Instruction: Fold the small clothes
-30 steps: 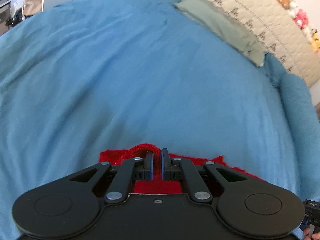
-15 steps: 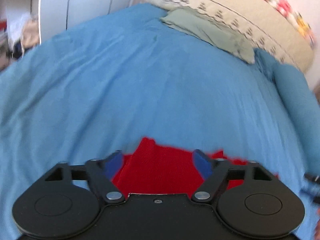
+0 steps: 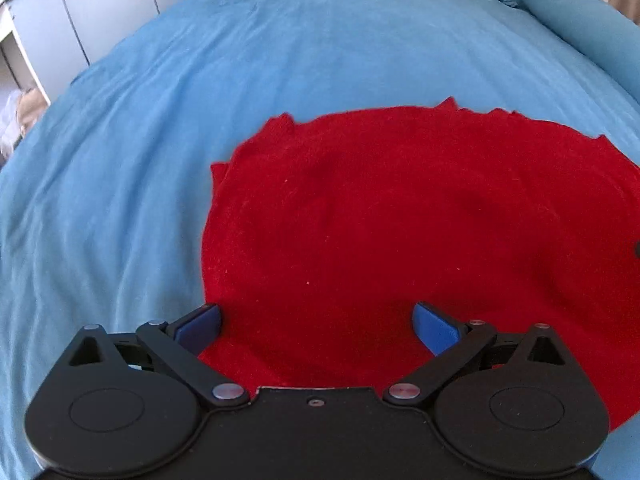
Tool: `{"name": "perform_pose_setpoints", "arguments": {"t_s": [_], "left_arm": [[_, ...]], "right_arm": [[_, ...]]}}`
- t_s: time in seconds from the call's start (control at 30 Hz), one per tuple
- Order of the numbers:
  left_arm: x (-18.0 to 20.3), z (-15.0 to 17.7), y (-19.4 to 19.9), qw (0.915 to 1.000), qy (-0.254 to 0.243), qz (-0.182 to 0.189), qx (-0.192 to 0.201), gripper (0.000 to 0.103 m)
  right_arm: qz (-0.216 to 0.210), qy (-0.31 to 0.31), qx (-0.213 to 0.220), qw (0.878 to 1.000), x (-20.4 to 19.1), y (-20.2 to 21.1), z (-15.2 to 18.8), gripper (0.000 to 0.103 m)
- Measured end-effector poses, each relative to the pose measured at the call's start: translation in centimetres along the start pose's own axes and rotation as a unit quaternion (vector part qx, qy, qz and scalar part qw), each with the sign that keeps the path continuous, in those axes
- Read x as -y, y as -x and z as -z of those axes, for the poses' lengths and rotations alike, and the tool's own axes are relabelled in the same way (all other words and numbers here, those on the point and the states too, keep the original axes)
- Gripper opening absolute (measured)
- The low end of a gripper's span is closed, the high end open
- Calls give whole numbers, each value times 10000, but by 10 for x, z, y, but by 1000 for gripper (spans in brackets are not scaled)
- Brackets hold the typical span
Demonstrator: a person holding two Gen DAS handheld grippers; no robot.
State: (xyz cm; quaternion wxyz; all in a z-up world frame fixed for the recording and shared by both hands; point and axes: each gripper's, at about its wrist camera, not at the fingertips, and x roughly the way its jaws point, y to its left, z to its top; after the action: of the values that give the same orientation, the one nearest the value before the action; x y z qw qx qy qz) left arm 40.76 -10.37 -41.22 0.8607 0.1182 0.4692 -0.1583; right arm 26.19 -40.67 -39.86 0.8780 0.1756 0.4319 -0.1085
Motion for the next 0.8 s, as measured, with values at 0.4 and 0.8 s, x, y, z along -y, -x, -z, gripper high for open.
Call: {"name": "perform_pose_setpoints", "arguments": {"t_s": [0.4,0.8], "left_arm": [[2,-13,57,9984,383,-372,174,103],[91,-20,58,9997,77,34,228,103]], "right_arm": [[33,-321,296,9990,13,47,-21,103],[260,-1135,-68,9932,24,117,56,103]]}}
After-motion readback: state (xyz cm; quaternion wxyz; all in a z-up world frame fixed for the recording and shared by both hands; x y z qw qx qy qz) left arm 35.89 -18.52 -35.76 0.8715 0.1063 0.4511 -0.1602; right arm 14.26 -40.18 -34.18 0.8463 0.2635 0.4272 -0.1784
